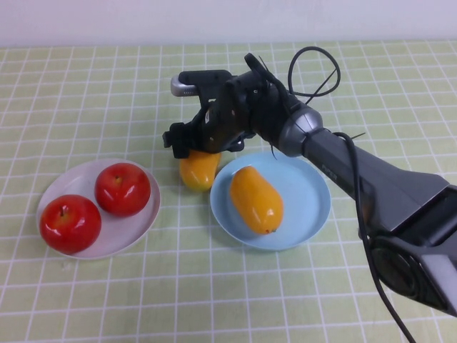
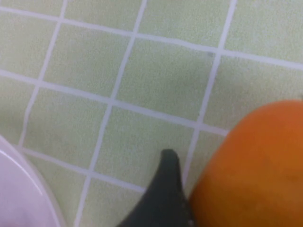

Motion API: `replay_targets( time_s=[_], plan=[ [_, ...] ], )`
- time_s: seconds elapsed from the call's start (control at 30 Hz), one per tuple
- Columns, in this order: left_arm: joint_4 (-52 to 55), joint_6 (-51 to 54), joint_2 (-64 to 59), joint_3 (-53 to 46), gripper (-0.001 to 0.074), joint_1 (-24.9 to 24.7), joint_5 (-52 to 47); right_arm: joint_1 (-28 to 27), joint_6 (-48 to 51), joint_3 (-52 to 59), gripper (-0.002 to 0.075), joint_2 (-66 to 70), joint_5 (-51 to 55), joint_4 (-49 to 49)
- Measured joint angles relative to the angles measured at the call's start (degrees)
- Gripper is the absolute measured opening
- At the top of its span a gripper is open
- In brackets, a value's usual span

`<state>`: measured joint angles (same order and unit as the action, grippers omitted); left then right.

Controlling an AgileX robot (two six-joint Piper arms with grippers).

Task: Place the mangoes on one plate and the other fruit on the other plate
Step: Put another type of fruit in the right plate

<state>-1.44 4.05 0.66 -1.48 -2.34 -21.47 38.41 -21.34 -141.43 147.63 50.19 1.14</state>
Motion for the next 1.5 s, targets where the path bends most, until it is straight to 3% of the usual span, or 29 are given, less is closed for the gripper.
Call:
replay_targets(
  time_s=[0.07, 0.27, 0.57, 0.83, 1.03, 1.5],
  plan=[
    [0.0, 0.0, 0.0, 0.0, 0.0004, 0.0, 0.0, 0.0, 0.0, 0.0, 0.0552, 0.0, 0.1, 0.1],
    [0.0, 0.0, 0.0, 0.0, 0.0004, 0.0, 0.0, 0.0, 2.2, -3.3, 0.0552, 0.0, 3.2, 1.1],
    [0.0, 0.0, 0.0, 0.0, 0.0004, 0.0, 0.0, 0.0, 7.0, -20.6, 0.0551, -1.4, 17.5, 1.0],
    [0.0, 0.0, 0.0, 0.0, 0.0004, 0.0, 0.0, -0.1, 10.6, -20.0, 0.0551, -9.7, 22.0, -4.6],
    [0.0, 0.0, 0.0, 0.0, 0.0004, 0.0, 0.0, -0.1, 10.9, -11.1, 0.0551, -17.6, 22.0, -4.9],
    [0.0, 0.0, 0.0, 0.0, 0.0004, 0.0, 0.0, -2.1, 13.8, 30.6, 0.0551, -35.4, 19.2, -7.9]
  ],
)
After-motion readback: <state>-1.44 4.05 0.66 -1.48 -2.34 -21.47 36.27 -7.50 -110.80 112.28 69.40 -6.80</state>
